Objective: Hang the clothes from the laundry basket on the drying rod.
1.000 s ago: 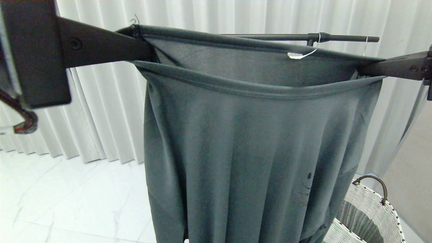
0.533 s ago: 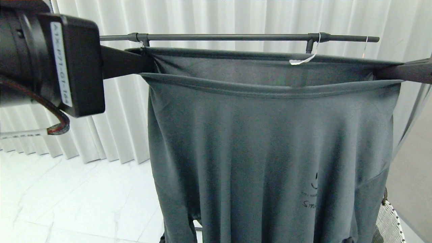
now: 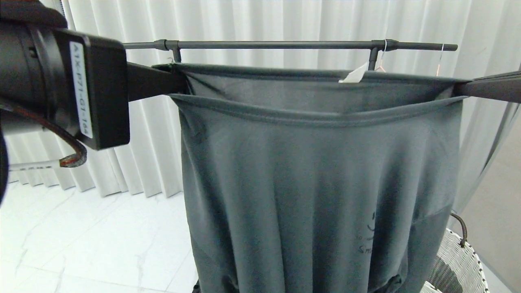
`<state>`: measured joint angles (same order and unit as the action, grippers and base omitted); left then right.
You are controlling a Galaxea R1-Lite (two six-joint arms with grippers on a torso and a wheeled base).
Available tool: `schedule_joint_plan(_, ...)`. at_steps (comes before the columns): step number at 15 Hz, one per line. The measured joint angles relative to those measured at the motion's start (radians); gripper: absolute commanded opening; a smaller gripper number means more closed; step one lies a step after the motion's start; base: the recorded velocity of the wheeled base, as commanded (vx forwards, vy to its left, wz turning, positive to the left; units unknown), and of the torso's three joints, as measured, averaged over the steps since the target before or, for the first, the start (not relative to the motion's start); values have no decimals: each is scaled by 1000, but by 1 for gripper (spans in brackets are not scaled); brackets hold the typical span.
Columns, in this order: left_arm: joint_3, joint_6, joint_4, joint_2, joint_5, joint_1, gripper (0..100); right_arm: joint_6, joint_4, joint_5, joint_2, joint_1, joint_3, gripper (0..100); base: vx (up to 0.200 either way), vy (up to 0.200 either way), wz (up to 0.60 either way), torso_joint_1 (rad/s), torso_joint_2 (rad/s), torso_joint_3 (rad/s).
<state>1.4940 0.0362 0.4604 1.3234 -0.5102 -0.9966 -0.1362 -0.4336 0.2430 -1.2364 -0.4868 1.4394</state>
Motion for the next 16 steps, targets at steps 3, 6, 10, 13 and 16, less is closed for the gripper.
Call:
schedule_joint_plan(3, -22, 12, 0, -1, -3, 9, 0, -1, 1, 17, 42, -11, -45, 100, 0, 0, 0, 0, 0, 0)
schedule_joint_plan(6, -42, 52, 0, -1, -3, 43, 0, 4, 6, 53, 98, -13, -110, 100, 0, 0, 0, 0, 0, 0)
schedule_joint_plan(10, -49, 54, 0, -3, -4, 58, 0, 9, 58, 160, 122, -13, -126, 100, 0, 0, 0, 0, 0, 0)
schedule_joint_plan(13, -52, 66, 0, -10, -11, 74, 0, -3, 56, 102, 104, 55, -128, 100, 0, 0, 0, 0, 0, 0)
schedule_joint_plan(16, -143, 92, -61, -62, -13, 103, 0, -95, 50, -122, 55, 241, -133, 100, 0, 0, 0, 0, 0, 0)
